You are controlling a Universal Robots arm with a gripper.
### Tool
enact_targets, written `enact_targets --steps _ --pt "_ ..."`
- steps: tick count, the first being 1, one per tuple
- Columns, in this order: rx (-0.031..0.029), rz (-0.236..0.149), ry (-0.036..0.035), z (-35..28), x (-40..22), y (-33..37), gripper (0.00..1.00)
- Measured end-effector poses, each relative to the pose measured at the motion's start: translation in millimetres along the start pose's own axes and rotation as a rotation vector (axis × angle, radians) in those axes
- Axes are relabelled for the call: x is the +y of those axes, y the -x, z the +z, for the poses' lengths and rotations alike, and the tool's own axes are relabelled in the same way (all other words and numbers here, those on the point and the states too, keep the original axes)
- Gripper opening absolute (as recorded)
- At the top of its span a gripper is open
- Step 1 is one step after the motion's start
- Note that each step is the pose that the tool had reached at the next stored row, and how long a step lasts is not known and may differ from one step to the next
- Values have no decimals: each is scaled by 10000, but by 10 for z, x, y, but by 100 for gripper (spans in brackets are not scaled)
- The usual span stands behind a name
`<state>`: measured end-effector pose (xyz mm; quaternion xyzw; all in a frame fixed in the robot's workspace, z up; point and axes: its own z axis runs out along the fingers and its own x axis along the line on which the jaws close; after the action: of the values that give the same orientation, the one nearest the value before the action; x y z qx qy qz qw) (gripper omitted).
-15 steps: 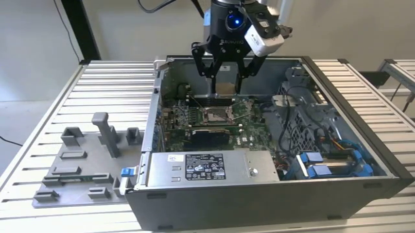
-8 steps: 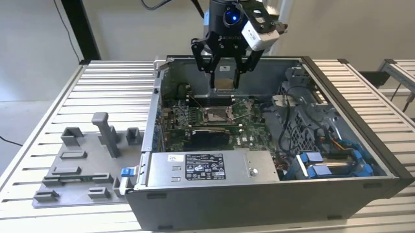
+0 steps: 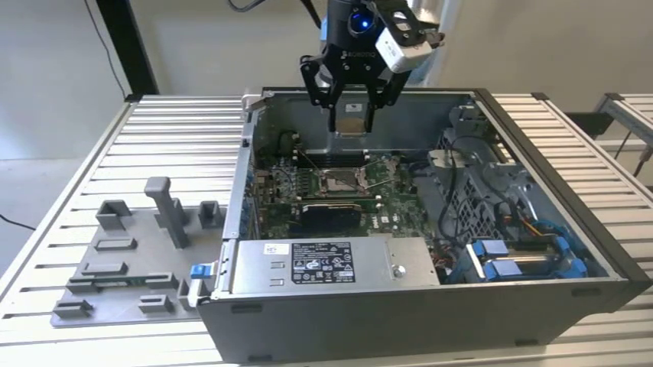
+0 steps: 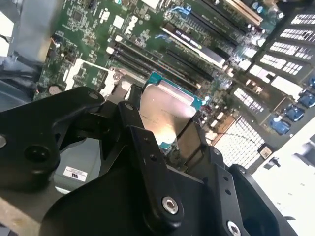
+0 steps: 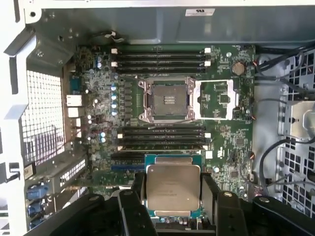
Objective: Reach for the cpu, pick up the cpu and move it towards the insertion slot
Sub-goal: 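Pick up the cpu and move it towards the insertion slot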
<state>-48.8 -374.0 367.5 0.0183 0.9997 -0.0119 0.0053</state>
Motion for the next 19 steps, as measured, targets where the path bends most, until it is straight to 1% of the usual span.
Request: enact_targets --steps 6,9,12,15,17,19 --pt "0 0 -13 5 263 -10 0" --pt "-2 0 -15 6 374 -11 0" --pt "-2 -1 -17 9 451 -3 0" --pt "-2 0 -18 12 512 17 0" --pt "-2 -2 -17 14 542 33 0" --pt "-2 0 -19 15 558 38 0"
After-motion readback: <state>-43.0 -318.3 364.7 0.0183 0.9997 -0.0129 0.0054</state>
